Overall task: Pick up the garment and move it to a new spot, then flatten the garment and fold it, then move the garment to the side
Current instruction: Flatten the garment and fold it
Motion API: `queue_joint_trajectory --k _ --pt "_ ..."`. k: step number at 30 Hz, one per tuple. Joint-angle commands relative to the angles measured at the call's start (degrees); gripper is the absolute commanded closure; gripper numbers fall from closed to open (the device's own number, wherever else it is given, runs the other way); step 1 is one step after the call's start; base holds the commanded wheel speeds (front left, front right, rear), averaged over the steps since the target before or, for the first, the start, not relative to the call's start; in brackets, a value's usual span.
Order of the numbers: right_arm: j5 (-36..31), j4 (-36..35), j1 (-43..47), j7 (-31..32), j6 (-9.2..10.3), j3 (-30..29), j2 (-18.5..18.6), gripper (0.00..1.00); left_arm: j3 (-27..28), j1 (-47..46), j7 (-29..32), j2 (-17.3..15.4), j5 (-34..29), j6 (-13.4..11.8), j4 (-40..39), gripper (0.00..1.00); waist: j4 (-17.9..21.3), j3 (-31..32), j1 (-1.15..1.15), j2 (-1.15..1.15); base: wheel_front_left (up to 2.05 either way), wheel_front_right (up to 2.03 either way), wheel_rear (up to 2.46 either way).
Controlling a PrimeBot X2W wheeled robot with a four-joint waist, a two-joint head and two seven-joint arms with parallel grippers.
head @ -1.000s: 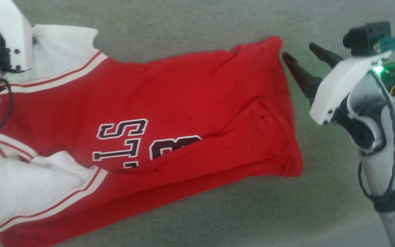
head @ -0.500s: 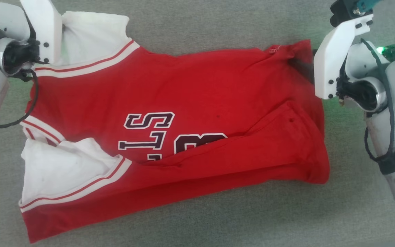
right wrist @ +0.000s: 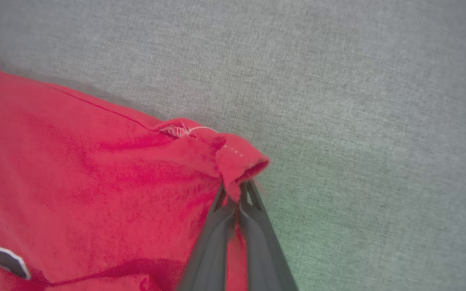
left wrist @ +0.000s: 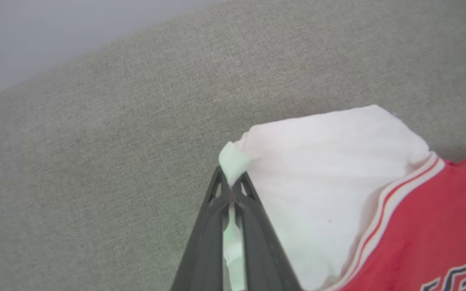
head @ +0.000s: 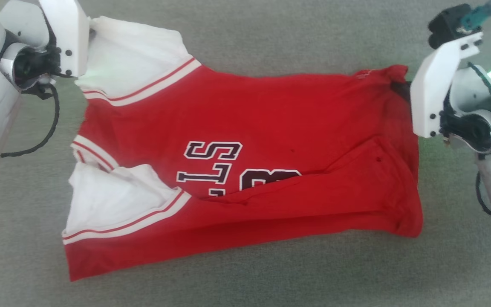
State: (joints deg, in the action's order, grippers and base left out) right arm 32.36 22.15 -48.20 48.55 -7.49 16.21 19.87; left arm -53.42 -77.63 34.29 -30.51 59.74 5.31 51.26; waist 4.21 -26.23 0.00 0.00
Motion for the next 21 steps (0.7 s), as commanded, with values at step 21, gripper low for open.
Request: queue_joint_trajectory --k 21 --pt "2.3 -27.3 24.3 11.6 0.00 -10.7 7.2 1.00 -3.3 19.7 10.2 -19.0 0.7 -20.3 -50.4 1.00 -7.7 8.1 0.00 0.00 0.00 0.00 0.00"
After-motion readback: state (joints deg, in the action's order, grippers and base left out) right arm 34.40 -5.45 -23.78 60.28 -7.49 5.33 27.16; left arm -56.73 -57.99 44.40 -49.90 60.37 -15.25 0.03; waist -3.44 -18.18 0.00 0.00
